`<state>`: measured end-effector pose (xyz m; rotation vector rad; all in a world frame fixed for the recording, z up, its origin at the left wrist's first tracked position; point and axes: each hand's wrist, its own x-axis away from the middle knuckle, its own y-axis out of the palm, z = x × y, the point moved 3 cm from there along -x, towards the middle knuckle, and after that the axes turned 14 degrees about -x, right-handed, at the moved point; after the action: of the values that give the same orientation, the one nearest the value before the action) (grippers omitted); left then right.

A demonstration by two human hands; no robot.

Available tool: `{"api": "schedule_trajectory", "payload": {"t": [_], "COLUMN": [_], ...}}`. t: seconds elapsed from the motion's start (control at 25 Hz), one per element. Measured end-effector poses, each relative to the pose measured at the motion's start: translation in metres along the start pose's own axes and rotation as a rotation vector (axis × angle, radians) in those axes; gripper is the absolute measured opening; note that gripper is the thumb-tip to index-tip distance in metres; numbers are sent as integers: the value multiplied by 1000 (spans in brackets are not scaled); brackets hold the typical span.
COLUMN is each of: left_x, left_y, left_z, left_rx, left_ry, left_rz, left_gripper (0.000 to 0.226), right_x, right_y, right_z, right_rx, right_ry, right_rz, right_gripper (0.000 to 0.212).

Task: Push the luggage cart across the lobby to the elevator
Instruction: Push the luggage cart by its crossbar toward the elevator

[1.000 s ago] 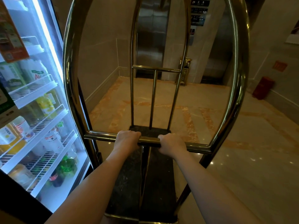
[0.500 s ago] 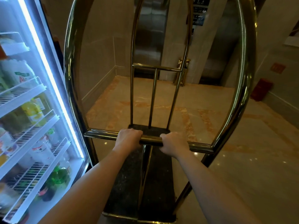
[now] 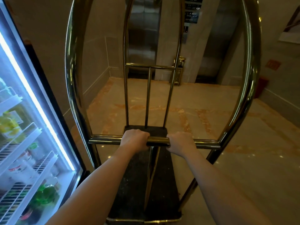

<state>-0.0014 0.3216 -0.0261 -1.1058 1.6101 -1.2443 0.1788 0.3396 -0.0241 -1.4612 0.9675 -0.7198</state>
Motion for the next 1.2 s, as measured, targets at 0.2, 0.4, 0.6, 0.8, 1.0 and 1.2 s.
{"api": "schedule_trajectory", "payload": {"t": [0.2, 0.4, 0.6, 0.8, 1.0, 1.2], "left_x": [-45, -87, -125, -167, -213, -265], "left_y": [5, 14, 22, 27, 34, 48], "left_z": [-4, -17, -33, -54, -82, -113], "left_rx": [5, -18, -12, -20, -2, -16], "left_ry": [-17, -80, -92, -90, -80, -74], "left_rz": [-24, -29, -27, -33, -53, -45], "left_gripper": [11, 13, 12, 15, 18, 20], "right_x": [-37, -78, -118, -165, -219, -275], "right_y": [0, 6, 10, 14, 18, 21], "right_z": [29, 49, 64, 79, 92, 109], "right_rx": [-33, -23, -22, 21, 0, -25], "right_ry": [-34, -47, -56, -57, -56, -73], "right_rz": [6, 25, 44, 60, 62, 35], "right_gripper": [15, 17, 20, 24, 24, 21]}}
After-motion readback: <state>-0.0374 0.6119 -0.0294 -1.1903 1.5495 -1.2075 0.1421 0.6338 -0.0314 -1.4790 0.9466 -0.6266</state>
